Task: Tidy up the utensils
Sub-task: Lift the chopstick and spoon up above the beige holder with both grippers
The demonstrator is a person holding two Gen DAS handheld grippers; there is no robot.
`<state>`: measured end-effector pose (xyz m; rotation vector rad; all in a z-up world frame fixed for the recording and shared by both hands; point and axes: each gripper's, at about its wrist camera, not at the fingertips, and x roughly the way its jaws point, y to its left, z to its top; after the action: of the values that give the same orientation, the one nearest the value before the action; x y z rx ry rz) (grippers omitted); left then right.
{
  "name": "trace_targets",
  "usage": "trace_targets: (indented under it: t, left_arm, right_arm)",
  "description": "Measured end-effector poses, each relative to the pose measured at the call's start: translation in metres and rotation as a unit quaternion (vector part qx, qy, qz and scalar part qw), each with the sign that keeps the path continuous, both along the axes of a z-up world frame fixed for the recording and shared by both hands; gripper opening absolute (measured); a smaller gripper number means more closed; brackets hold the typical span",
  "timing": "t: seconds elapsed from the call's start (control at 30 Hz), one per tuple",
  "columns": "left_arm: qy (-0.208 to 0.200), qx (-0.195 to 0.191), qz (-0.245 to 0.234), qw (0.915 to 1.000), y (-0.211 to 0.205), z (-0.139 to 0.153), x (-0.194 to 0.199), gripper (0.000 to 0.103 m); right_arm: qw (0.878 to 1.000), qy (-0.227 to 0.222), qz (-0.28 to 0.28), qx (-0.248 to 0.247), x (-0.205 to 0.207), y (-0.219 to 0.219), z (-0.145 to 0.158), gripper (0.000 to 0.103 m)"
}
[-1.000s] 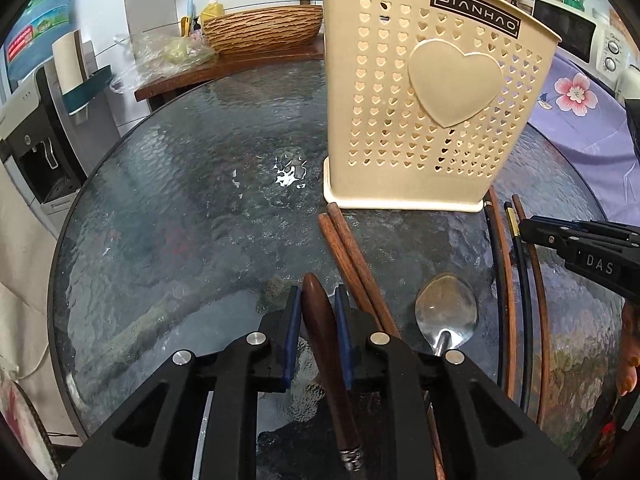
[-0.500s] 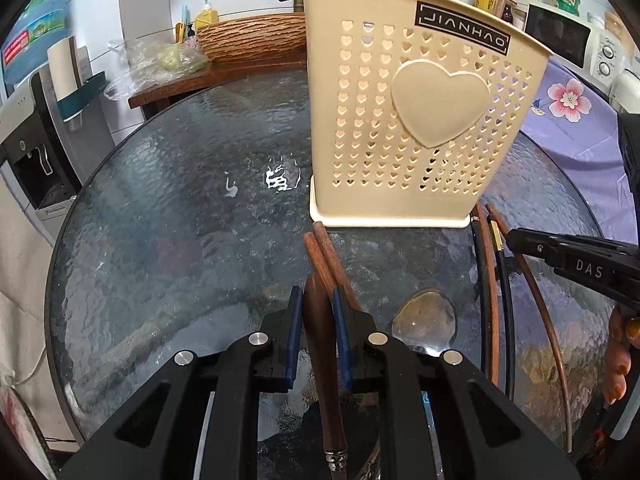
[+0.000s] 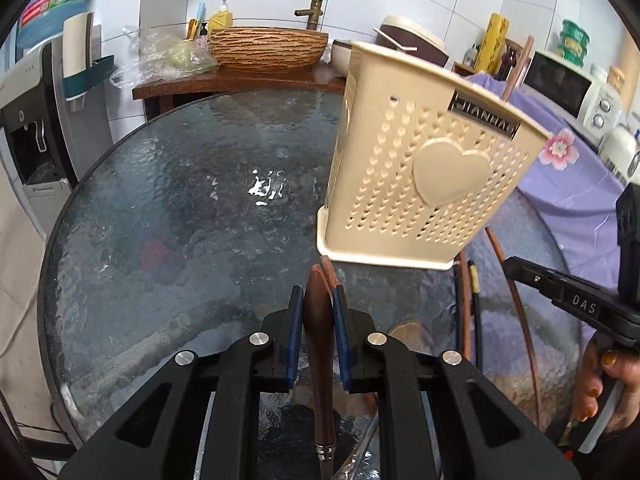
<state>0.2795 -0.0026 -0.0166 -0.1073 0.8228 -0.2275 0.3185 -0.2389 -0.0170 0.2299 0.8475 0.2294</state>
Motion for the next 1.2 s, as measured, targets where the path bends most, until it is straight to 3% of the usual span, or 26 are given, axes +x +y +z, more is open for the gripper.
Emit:
trace_targets:
  t: [0.43,0.77,1.2]
  left_arm:
    - [-0.062,-0.021,0.007,0.9978,0.006,0.049,-0.020,0.014]
    - [-0.103,-0.016,0.000,0.9945,0.001,0.079,-0.043,0.014]
    - [-0.140,-0.016,-0.006,0.9901,0.001,0.102,-0.065,0.014]
  right_arm:
    - [0.996,-0.064,0.031,0.045,-0.017,-0.006,0.044,0.007]
    - [0.990,-0.121,0.071,0.036,-0.048,-0.003,0.086,0.007]
    - [0.982,-0.167,0.082,0.032,-0.075,-0.004,0.115,0.007]
